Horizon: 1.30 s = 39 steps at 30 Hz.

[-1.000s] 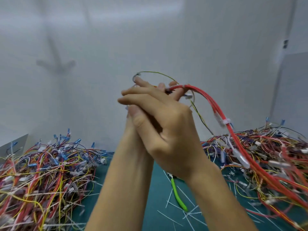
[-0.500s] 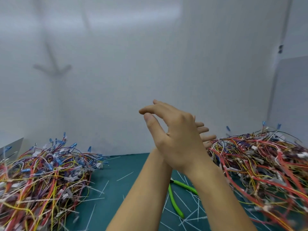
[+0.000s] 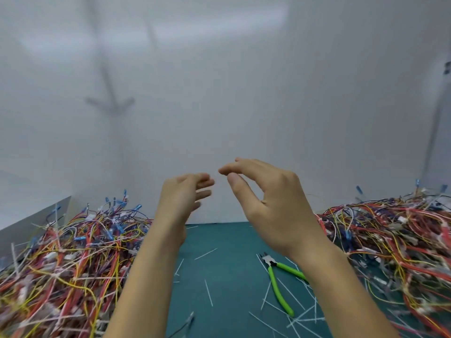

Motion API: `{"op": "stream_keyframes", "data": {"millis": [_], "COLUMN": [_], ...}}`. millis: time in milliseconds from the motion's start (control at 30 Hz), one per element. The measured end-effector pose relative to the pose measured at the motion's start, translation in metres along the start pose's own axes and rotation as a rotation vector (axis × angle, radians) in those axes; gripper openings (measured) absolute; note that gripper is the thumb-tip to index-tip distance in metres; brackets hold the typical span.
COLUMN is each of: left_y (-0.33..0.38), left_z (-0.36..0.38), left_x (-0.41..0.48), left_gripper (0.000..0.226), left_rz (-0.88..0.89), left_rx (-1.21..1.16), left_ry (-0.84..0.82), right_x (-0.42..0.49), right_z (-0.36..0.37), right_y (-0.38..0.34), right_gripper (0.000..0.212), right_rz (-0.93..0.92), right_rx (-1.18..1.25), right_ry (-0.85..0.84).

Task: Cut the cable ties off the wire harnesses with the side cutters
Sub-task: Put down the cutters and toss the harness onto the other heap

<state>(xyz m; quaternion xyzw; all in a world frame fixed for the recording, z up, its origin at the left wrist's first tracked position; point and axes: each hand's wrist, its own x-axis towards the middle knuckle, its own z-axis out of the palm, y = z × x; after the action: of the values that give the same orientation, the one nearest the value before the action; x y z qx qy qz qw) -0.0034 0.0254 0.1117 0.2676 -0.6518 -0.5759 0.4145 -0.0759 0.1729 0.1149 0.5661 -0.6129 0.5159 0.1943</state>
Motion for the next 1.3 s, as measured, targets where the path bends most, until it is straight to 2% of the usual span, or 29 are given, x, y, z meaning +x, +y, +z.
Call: {"op": "stream_keyframes", "data": {"millis": [67,133,167,267,400,500,567,633,700,767,833,900,1033,1133,1233,1300], "left_y": [-0.011,-0.023,-0.029,-0.043,-0.053,-0.056,-0.056,-0.055,-0.051,-0.046,-0.041,-0.036,-0.029,-0.025,-0.023,-0.022], "left_z": [-0.020,-0.043,-0.051,-0.066,-0.075,-0.075,-0.072,-0.069,-0.066,-0.064,-0.063,-0.062,-0.063,-0.064,-0.065,-0.065], "left_x": [0.004,0.006,0.005,0.005,0.005,0.004,0.003,0.004,0.004,0.004,0.003,0.000,-0.004,-0.005,-0.005,-0.006], "left_gripper": [0.022,0.028,0.032,0.036,0.033,0.033,0.034,0.036,0.036,0.037,0.037,0.035,0.034,0.033,0.033,0.034], "left_rz": [0.106,0.101,0.073,-0.017,-0.055,-0.087,-0.096,-0.079,-0.056,-0.042,-0.021,0.007,0.052,0.067,0.064,0.060], "left_rx": [0.407,0.910,1.085,1.282,1.335,1.315,1.285,1.239,1.138,1.031,0.971,0.932,0.869,0.848,0.840,0.837], "left_ry": [0.144,0.229,0.252,0.267,0.265,0.275,0.237,0.190,0.158,0.141,0.144,0.154,0.170,0.178,0.187,0.186], "right_x": [-0.001,-0.002,-0.002,-0.002,-0.004,-0.007,-0.009,-0.015,-0.022,-0.026,-0.028,-0.028,-0.029,-0.027,-0.023,-0.022], "right_z": [0.004,0.007,0.009,0.014,0.026,0.039,0.048,0.052,0.051,0.048,0.042,0.035,0.032,0.027,0.013,0.004], "right_y": [0.000,0.000,0.000,-0.001,0.003,0.022,0.043,0.067,0.089,0.105,0.113,0.115,0.116,0.114,0.118,0.125], "right_gripper": [0.021,0.020,0.020,0.021,0.024,0.025,0.035,0.048,0.055,0.059,0.062,0.069,0.080,0.083,0.076,0.078], "right_rz": [0.012,0.021,0.024,0.030,0.101,0.373,0.718,1.038,1.229,1.317,1.342,1.298,1.050,0.908,0.785,0.785], "right_rx": [0.002,-0.004,-0.010,-0.017,-0.088,-0.126,0.077,0.357,0.489,0.449,0.305,0.151,-0.260,-0.338,-0.392,-0.412], "right_ry": [-0.028,-0.048,-0.054,-0.062,-0.132,-0.159,-0.075,0.087,0.245,0.357,0.453,0.479,0.399,0.361,0.442,0.479]}}
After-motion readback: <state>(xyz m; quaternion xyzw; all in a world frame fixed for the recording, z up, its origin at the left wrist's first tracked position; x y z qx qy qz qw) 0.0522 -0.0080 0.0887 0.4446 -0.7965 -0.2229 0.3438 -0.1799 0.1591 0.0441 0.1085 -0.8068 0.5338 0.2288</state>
